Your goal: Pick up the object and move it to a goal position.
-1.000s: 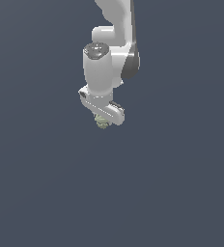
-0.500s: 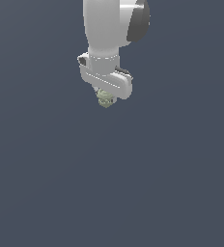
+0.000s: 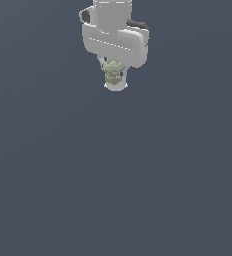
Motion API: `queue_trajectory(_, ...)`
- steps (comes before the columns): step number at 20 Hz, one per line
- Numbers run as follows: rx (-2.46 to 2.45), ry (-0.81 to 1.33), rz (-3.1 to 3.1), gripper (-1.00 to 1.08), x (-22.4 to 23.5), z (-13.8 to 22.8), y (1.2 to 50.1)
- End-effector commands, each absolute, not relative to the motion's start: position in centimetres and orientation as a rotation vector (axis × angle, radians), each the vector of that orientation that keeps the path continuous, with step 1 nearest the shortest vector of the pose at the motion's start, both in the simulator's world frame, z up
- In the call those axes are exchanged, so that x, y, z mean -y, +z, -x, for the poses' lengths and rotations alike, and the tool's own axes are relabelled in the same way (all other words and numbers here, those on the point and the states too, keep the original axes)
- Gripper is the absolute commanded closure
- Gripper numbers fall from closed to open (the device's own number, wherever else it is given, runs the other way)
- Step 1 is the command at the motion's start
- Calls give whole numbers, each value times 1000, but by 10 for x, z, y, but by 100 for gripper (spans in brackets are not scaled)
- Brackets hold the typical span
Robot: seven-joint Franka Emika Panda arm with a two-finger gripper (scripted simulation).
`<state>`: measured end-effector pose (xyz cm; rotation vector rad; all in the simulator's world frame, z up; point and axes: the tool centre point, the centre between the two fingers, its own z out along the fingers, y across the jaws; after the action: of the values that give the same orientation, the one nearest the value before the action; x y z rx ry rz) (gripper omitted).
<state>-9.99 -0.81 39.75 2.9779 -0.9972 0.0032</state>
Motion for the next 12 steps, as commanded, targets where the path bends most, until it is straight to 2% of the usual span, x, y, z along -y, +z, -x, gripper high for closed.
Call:
queue_trajectory(1,997,1,-2978,108,4,104,422)
queue_trajectory(12,995,0,-2979,108,-7,113,488)
